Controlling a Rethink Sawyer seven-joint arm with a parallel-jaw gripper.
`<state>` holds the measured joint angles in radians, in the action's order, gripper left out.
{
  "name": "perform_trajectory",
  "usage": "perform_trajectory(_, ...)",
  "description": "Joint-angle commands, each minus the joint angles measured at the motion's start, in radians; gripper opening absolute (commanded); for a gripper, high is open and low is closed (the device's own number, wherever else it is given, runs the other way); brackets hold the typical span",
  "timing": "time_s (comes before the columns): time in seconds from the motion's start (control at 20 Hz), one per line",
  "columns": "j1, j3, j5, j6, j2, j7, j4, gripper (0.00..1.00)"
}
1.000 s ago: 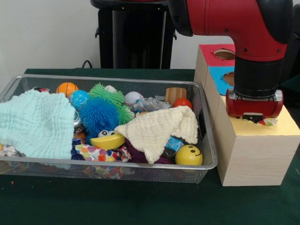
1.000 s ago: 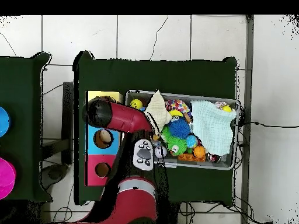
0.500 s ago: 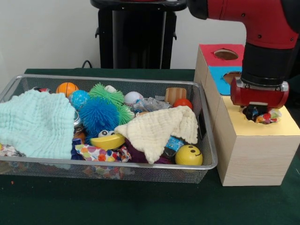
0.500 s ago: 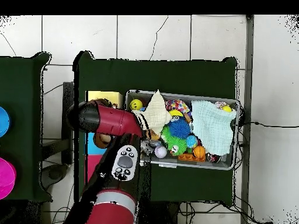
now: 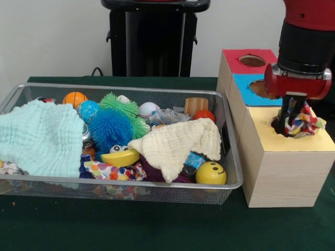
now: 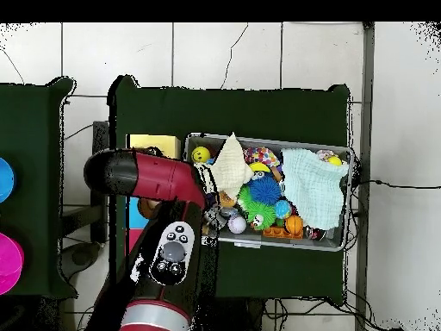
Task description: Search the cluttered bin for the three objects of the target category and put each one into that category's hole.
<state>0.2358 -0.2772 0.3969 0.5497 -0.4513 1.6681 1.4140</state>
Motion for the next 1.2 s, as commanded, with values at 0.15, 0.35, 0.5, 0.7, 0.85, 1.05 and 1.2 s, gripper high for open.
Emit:
perform_trajectory(0.15,0.002,0.010,0.009,0.125,-0.012,0.255,-0.082,0.00)
perform_trajectory(0.35,-0.005,0.031,0.017,0.079,0.015,0.249,-0.082,0.00)
perform_trajectory(0.5,-0.009,0.045,0.016,0.030,0.056,0.242,-0.099,0.00)
perform_trajectory(0.7,-0.009,0.057,0.011,-0.034,0.090,0.236,-0.091,0.00)
perform_trajectory(0.85,-0.016,0.071,0.024,-0.021,0.106,0.242,-0.085,0.00)
perform_trajectory(1.05,-0.025,0.075,0.048,0.080,0.127,0.266,-0.114,0.00)
perform_trajectory(1.2,-0.013,0.066,0.068,0.141,0.129,0.305,-0.108,0.00)
